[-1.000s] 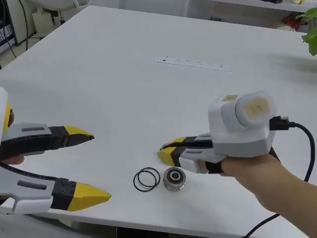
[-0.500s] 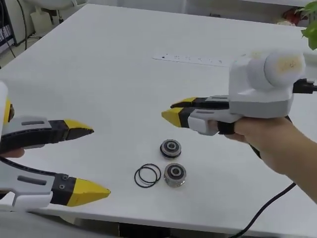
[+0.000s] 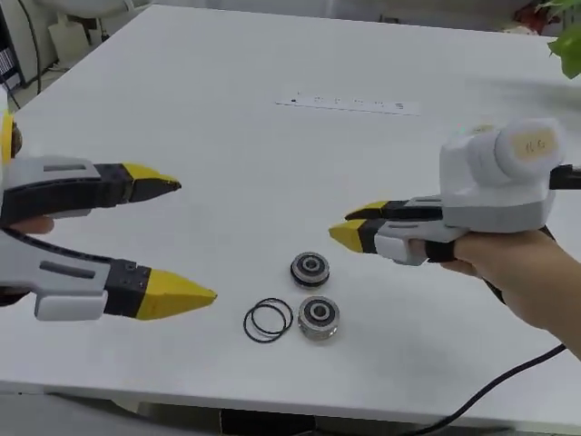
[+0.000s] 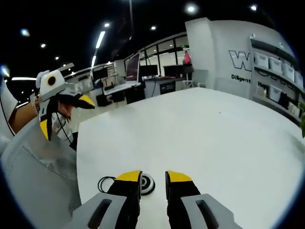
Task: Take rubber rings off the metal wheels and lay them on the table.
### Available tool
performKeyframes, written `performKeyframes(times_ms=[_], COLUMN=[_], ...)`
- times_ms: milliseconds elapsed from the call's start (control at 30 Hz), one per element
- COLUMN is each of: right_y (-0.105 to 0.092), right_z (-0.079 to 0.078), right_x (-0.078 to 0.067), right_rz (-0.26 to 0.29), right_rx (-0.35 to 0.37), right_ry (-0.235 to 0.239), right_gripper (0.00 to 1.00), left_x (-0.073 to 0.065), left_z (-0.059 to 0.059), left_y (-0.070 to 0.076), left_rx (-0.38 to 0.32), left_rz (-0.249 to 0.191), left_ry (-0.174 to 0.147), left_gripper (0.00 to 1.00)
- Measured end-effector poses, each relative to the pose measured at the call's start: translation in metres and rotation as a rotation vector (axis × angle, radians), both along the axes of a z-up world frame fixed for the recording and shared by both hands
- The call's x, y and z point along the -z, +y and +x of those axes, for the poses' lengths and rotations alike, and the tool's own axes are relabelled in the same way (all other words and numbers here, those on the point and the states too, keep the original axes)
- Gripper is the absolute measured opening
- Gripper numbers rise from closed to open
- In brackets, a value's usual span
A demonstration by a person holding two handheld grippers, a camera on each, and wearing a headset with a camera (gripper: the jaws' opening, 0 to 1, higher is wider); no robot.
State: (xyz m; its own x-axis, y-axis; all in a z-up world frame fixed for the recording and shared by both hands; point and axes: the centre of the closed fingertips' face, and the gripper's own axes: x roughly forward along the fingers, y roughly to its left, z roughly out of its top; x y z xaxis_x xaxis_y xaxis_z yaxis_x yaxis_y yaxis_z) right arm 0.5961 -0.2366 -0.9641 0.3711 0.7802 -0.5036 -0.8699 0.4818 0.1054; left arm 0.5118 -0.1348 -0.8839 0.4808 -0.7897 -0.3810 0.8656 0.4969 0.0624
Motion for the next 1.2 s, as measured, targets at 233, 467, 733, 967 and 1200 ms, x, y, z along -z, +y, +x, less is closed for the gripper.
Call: performKeyframes(times_ms=[233, 467, 733, 967, 1200], right_y=[-0.006, -0.008, -0.009, -0.007, -0.004], right_z=[-0.005, -0.008, -0.011, -0.014, -0.016], right_x=[0.020, 0.029, 0.036, 0.040, 0.043], right_rz=[-0.061, -0.071, -0.083, -0.082, -0.083], right_rx=[-0.027, -0.044, -0.055, -0.067, -0.087], right_ry=[0.029, 0.058, 0.077, 0.092, 0.094], right_gripper=[0.18, 0.19, 0.19, 0.19, 0.20], left_x=[-0.011, -0.012, -0.011, 0.009, 0.044], left_z=[0.020, 0.037, 0.060, 0.074, 0.080], left_y=[-0.016, -0.040, -0.064, -0.079, -0.090], left_rx=[0.029, 0.086, 0.130, 0.163, 0.192], left_rz=[0.002, 0.032, 0.025, 0.023, 0.104], left_ry=[-0.040, -0.070, -0.081, -0.048, -0.028], left_gripper=[0.74, 0.69, 0.67, 0.60, 0.55])
